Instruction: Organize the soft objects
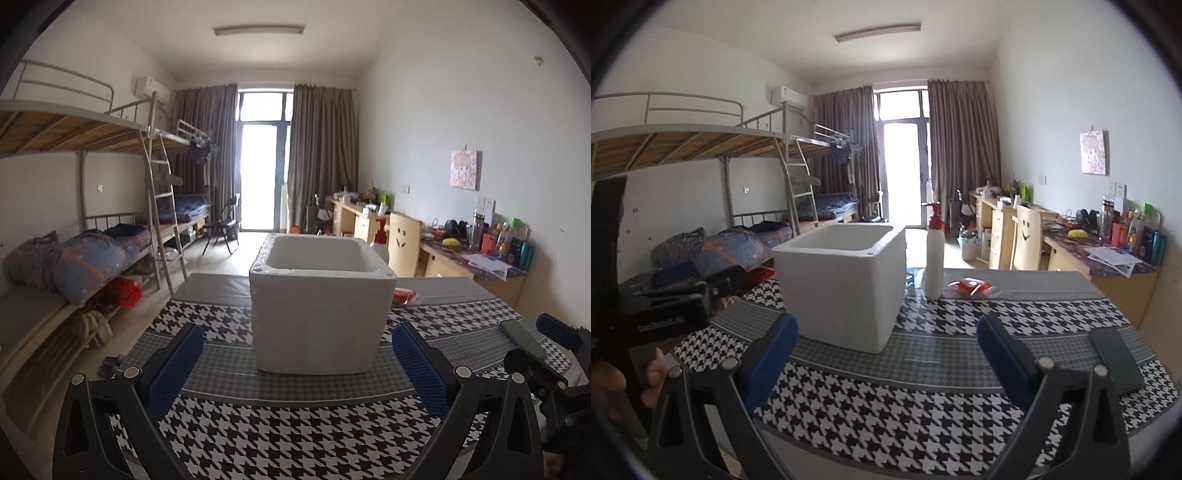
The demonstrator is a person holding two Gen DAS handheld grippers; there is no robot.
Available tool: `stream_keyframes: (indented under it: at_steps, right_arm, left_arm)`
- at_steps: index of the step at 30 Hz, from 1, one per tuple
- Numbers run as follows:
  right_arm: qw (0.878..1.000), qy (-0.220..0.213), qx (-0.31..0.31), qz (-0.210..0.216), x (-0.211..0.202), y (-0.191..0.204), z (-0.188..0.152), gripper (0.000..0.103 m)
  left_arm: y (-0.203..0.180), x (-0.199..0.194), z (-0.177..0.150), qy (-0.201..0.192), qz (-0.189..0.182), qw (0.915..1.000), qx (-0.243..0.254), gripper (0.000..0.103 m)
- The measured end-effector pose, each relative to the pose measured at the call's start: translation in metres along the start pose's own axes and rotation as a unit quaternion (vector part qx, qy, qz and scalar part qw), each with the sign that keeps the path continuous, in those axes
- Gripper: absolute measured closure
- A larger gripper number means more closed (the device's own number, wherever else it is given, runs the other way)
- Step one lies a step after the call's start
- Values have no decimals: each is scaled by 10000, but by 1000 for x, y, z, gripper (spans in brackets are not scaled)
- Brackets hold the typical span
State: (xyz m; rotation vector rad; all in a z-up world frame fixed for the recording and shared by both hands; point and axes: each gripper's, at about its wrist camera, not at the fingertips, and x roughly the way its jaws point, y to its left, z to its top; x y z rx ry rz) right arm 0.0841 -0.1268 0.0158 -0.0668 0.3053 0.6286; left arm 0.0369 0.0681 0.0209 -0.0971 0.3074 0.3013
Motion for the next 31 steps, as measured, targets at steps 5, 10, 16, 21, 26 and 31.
stream_keyframes:
  at_steps: [5,10,16,21,26,31]
  right_arm:
    - [9996,-258,-67,-120,-10,3,-9,4]
    - [9991,-373,109,-156,-14,-2,-14,4]
    - [9988,-393,123,-262,-17,-5,-26,4]
    - [9983,-449,133,-360,-23,-4,-35,4]
    - [9978,-483,172,-425,-29,-3,-39,4]
    - [9979,-472,156,-406,-29,0,-40,4]
  left_arm:
    - [-5,-11,-9,-249,77,9996,77,1]
    - [-8,-24,-15,-510,129,9986,30,1]
    - [-11,-30,-27,-595,82,9981,131,1]
    - [-10,-31,-33,-570,56,9982,156,1]
    - [-11,-36,-34,-605,93,9980,173,1]
    - [-10,-39,-37,-589,65,9980,221,1]
